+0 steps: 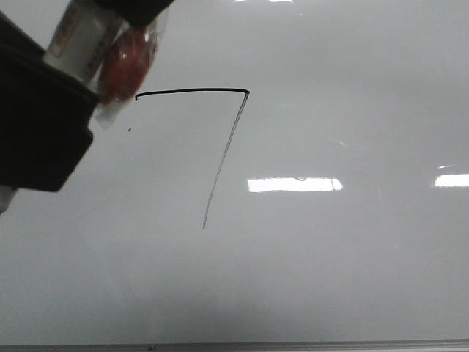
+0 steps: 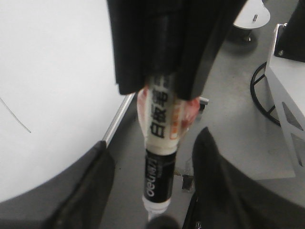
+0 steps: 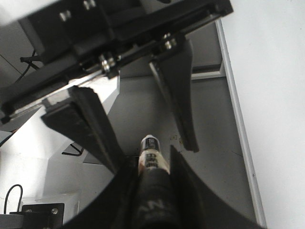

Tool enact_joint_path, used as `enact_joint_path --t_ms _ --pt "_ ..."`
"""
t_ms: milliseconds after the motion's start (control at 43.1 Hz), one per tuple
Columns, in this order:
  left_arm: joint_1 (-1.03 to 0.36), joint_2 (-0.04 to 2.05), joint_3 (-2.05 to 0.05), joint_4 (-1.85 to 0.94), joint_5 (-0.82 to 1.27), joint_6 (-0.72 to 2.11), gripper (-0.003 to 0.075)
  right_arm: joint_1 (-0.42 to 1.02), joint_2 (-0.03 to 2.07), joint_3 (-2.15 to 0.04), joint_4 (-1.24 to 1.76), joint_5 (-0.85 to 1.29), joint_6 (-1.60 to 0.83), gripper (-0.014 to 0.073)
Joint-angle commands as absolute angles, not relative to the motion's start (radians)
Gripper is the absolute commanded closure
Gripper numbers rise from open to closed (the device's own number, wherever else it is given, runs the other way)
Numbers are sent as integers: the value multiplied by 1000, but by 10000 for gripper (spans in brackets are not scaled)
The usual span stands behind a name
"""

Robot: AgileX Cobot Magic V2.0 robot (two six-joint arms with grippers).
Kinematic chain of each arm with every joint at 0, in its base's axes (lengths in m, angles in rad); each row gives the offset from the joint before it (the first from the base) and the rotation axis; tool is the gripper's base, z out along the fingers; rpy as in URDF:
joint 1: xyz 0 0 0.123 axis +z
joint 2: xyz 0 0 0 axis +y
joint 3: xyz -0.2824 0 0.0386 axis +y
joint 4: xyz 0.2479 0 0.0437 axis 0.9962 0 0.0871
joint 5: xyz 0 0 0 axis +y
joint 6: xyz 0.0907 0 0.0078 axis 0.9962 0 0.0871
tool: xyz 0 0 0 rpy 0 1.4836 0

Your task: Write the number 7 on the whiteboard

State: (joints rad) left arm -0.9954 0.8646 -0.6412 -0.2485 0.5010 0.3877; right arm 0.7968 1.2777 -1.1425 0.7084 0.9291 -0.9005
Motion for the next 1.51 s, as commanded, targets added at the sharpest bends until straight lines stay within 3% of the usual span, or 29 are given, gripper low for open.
enact_joint_path --t_ms 0,185,348,417,626,695,881,1020,1483 --pt "-996 862 -677 -259 448 383 453 799 1245 -1171 755 907 -913 651" --pt "-996 862 -677 -259 449 384 606 799 1245 -1171 755 908 -913 651" --pt "-996 862 -677 -259 449 384 689 799 1245 -1171 755 886 -913 639" --pt "-996 862 -677 -259 449 384 717 799 1244 -1171 755 872 -912 568" --pt "-996 862 -677 -259 480 384 733 796 1215 -1171 754 830 -901 141" --pt "-996 862 -677 -259 492 384 733 782 1185 -1171 738 803 -883 101" --pt "-960 899 -677 -225 502 321 733 652 1057 -1136 561 772 -668 109" --pt "-825 960 -677 -199 486 301 733 524 915 -1016 465 711 -541 144" --pt "-1 1019 -668 -237 408 301 733 100 410 -535 440 485 -422 510"
